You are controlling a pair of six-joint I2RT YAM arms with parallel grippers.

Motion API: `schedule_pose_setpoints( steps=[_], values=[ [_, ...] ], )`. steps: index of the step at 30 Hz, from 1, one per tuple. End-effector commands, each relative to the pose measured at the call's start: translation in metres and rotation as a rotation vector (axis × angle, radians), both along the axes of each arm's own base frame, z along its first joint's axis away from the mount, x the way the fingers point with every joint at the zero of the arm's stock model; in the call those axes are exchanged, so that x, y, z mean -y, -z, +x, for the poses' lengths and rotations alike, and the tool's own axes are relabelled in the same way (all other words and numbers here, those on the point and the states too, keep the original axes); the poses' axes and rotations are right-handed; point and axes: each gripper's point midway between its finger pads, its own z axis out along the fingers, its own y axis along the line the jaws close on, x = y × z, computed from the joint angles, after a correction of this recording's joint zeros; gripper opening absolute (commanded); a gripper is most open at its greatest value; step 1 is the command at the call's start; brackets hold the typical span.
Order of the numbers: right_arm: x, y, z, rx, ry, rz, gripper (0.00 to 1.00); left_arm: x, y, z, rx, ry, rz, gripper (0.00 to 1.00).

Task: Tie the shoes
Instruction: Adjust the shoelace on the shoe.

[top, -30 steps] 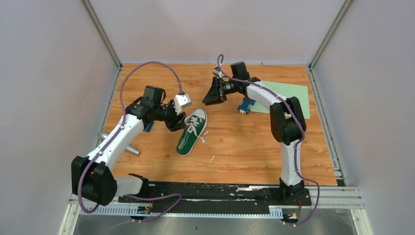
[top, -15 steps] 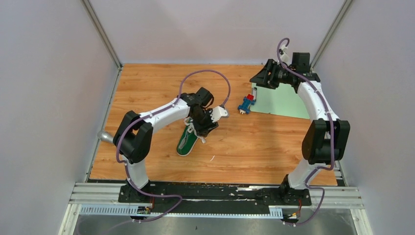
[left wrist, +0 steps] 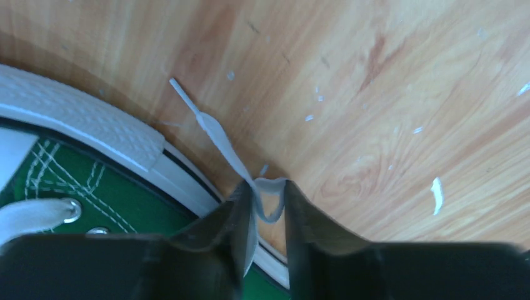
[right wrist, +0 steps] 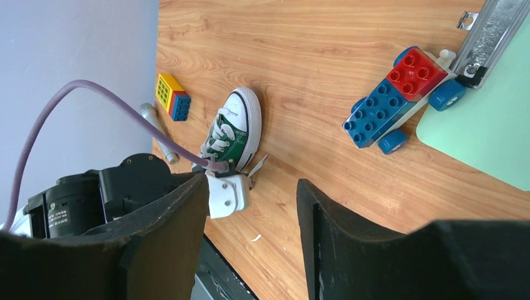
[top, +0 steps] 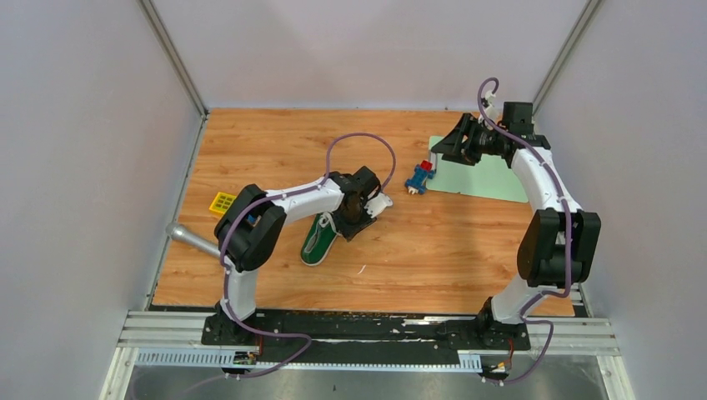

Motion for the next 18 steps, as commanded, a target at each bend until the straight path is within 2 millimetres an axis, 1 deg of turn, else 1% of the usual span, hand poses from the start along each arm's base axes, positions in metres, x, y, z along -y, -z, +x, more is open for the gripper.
schedule_pose_setpoints(
  steps=[1,2,3,4,5,6,7,8,9,10,11,12,13,14,15,16,17,18],
  values=[
    [0.001,-0.026,-0.010,0.068,0.008,0.001,0.54,0.011,0.001,0.011,-0.005,-0.045,-0.007,0.21],
    [0.002,-0.026,-0.011,0.070,0.008,-0.001,0.54,0.013,-0.003,0.009,-0.017,-0.027,-0.022,0.15],
    [0.002,-0.026,-0.012,0.071,0.007,-0.003,0.54,0.014,-0.005,0.008,-0.023,-0.018,-0.030,0.04],
    [0.002,-0.026,-0.012,0.074,0.005,-0.004,0.54,0.017,-0.013,0.004,-0.043,0.002,-0.058,0.01],
    [0.002,-0.027,-0.012,0.077,0.002,-0.005,0.54,0.016,-0.018,0.005,-0.051,-0.001,-0.076,0.00],
    [0.001,-0.028,-0.012,0.081,-0.001,-0.005,0.53,0.020,-0.034,0.003,-0.064,0.006,-0.120,0.00],
    [0.000,-0.031,-0.013,0.089,-0.009,-0.002,0.53,0.018,-0.045,0.006,-0.065,0.013,-0.149,0.00],
    [-0.001,-0.032,-0.013,0.095,-0.020,0.001,0.53,0.019,-0.064,0.001,-0.078,0.030,-0.203,0.00],
    [-0.004,-0.032,-0.014,0.099,-0.033,0.002,0.53,0.014,-0.074,0.005,-0.063,0.044,-0.220,0.00],
    [-0.008,-0.032,-0.015,0.104,-0.049,0.000,0.53,0.008,-0.090,0.002,-0.048,0.054,-0.239,0.00],
    [-0.014,-0.031,-0.016,0.113,-0.075,-0.008,0.52,-0.002,-0.096,0.008,-0.030,0.056,-0.241,0.00],
    [-0.020,-0.028,-0.017,0.111,-0.098,-0.015,0.52,-0.012,-0.107,0.006,-0.022,0.055,-0.243,0.00],
    [-0.025,-0.026,-0.018,0.108,-0.115,-0.023,0.52,-0.026,-0.111,0.013,-0.006,0.034,-0.235,0.00],
    [-0.041,-0.024,-0.022,0.109,-0.159,-0.032,0.51,-0.037,-0.118,0.014,0.005,0.016,-0.233,0.00],
    [-0.052,-0.021,-0.024,0.109,-0.189,-0.045,0.51,-0.052,-0.121,0.022,0.022,-0.019,-0.227,0.00],
    [-0.064,-0.018,-0.025,0.108,-0.216,-0.064,0.50,-0.062,-0.126,0.023,0.036,-0.041,-0.229,0.00],
    [-0.080,-0.015,-0.029,0.106,-0.255,-0.080,0.50,-0.078,-0.131,0.031,0.062,-0.086,-0.230,0.00],
    [-0.094,-0.008,-0.031,0.095,-0.294,-0.088,0.50,-0.091,-0.128,0.036,0.068,-0.128,-0.226,0.00]
  ],
)
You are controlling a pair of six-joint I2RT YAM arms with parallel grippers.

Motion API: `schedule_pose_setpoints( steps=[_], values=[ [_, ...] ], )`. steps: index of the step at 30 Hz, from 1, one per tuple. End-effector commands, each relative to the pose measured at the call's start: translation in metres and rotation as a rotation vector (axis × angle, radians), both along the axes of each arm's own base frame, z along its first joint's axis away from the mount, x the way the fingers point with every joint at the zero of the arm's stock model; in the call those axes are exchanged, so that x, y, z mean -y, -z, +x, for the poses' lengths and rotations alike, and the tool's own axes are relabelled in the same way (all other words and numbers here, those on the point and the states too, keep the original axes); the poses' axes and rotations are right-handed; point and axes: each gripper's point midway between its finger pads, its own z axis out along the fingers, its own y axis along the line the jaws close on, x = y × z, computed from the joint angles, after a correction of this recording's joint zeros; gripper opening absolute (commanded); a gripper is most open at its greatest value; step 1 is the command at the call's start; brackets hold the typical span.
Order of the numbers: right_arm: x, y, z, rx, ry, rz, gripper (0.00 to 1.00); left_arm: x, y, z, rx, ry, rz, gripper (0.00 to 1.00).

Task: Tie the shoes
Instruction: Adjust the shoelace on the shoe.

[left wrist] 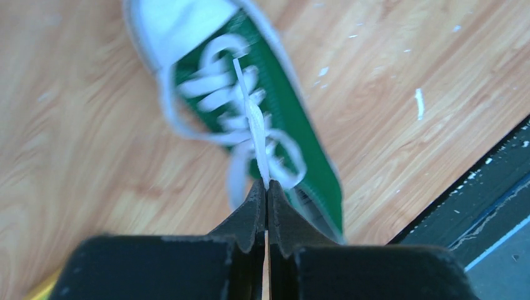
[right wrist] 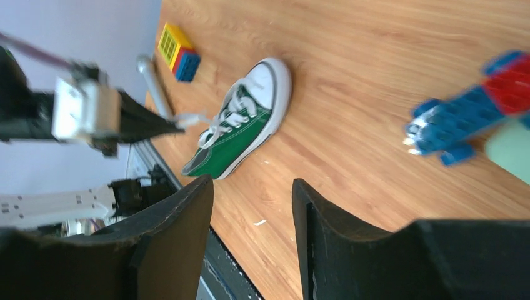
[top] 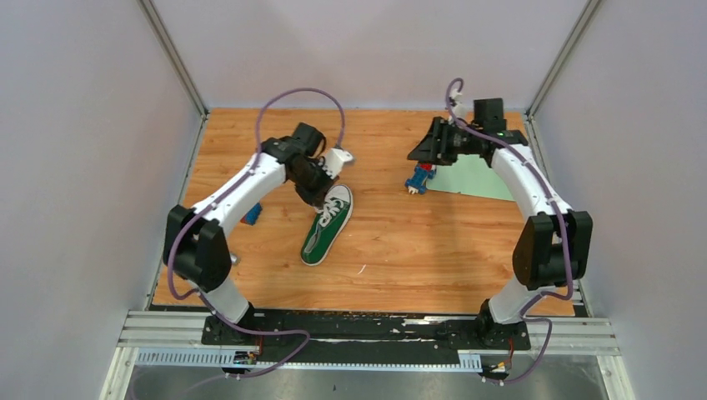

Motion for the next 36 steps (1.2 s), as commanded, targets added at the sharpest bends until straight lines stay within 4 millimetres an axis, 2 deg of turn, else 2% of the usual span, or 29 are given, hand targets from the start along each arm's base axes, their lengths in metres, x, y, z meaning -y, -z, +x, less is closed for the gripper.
schedule_pose_setpoints(
  steps=[1,4,6,8,11,15,18,24,31,33,36],
  values=[
    [-0.066,0.008,-0.012,0.035,-0.196,-0.058,0.50,-0.047,-0.025,0.014,0.068,-0.086,-0.015,0.00],
    [-0.112,0.025,-0.023,0.005,-0.306,-0.081,0.49,-0.072,-0.013,0.023,0.065,-0.202,-0.009,0.00],
    [-0.141,0.041,-0.028,-0.023,-0.367,-0.091,0.50,-0.081,-0.005,0.030,0.051,-0.281,-0.018,0.00],
    [-0.162,0.063,-0.029,-0.060,-0.379,-0.129,0.53,-0.086,0.006,0.033,-0.010,-0.387,-0.038,0.00],
    [-0.188,0.088,-0.037,-0.107,-0.424,-0.147,0.55,-0.082,0.029,0.026,-0.128,-0.444,-0.088,0.00],
    [-0.215,0.095,-0.044,-0.094,-0.478,-0.148,0.52,-0.074,0.050,0.009,-0.232,-0.473,-0.125,0.00],
    [-0.226,0.105,-0.047,-0.101,-0.489,-0.160,0.50,-0.069,0.060,0.001,-0.286,-0.493,-0.146,0.00],
    [-0.241,0.118,-0.073,-0.175,-0.577,-0.098,0.45,-0.060,0.071,-0.010,-0.374,-0.501,-0.183,0.00],
    [-0.249,0.134,-0.075,-0.192,-0.596,-0.106,0.44,-0.055,0.070,-0.013,-0.398,-0.500,-0.212,0.00],
    [-0.250,0.138,-0.074,-0.198,-0.598,-0.105,0.39,-0.056,0.070,-0.014,-0.399,-0.501,-0.209,0.00],
    [-0.253,0.137,-0.075,-0.197,-0.618,-0.083,0.19,-0.056,0.069,-0.017,-0.399,-0.499,-0.213,0.00]
  ],
)
